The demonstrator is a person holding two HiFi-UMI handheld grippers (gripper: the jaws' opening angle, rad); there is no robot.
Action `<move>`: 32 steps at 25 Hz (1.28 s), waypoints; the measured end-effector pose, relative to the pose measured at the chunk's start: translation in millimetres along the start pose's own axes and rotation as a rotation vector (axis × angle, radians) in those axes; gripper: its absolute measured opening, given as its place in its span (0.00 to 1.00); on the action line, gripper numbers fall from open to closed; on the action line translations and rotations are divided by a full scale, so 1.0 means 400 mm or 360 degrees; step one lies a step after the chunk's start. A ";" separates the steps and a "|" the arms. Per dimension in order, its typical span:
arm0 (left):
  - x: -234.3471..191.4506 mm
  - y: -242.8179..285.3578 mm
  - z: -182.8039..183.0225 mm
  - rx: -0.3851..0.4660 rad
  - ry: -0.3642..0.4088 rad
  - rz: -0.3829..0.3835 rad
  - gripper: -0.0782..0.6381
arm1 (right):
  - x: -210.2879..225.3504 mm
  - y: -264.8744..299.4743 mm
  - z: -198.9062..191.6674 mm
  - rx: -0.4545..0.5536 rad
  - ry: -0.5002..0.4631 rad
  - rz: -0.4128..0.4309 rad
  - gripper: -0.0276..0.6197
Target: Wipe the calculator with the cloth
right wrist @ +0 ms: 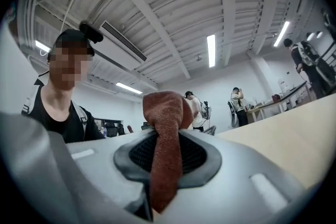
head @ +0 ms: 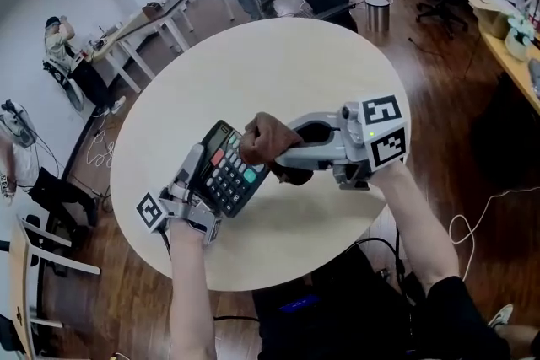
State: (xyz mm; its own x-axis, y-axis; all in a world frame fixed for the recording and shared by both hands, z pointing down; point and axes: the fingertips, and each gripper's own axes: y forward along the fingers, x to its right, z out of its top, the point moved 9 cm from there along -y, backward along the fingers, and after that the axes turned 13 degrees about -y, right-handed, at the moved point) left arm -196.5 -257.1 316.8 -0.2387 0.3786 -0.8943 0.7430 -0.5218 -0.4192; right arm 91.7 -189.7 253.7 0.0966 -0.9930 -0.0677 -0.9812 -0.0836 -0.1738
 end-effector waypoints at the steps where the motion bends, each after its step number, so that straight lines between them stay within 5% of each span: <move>1: -0.005 -0.008 0.005 0.0061 -0.0003 0.0027 0.18 | -0.032 -0.008 -0.008 -0.0005 -0.0010 0.0032 0.14; 5: -0.028 -0.029 0.059 0.0256 0.0133 0.0286 0.18 | -0.092 -0.035 -0.040 -0.0121 -0.0099 0.0016 0.14; 10: -0.045 -0.067 0.088 0.0441 0.0245 0.0630 0.20 | -0.056 -0.062 -0.068 -0.0237 0.0056 -0.0328 0.14; 13: -0.033 -0.057 0.083 0.0429 0.0386 0.0772 0.20 | -0.029 -0.074 -0.081 -0.0283 0.0182 -0.0495 0.14; 18: 0.002 -0.032 0.054 0.0175 0.0604 0.0981 0.19 | -0.022 -0.098 -0.084 -0.0236 0.0277 -0.0599 0.14; 21: 0.010 -0.021 0.038 -0.0072 0.0584 0.1015 0.23 | -0.023 -0.124 -0.073 -0.0214 0.0273 -0.0600 0.14; 24: 0.020 -0.019 0.016 -0.0368 0.0528 0.1063 0.45 | -0.030 -0.131 -0.047 -0.0213 0.0227 -0.0601 0.14; 29: 0.016 -0.038 0.055 -0.0820 0.0539 0.1205 0.46 | -0.042 -0.125 -0.018 -0.0193 0.0182 -0.0610 0.14; 32: -0.006 -0.033 0.093 -0.0953 0.0504 0.1248 0.46 | -0.048 -0.127 -0.018 -0.0191 0.0177 -0.0616 0.14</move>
State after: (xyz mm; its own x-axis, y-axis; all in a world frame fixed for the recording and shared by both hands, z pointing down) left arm -228.9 -279.4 318.6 0.5573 0.3252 -0.7640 0.8287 -0.2756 0.4872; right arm 138.5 -166.9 271.0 0.4500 -0.8887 0.0875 -0.8891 -0.4551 -0.0493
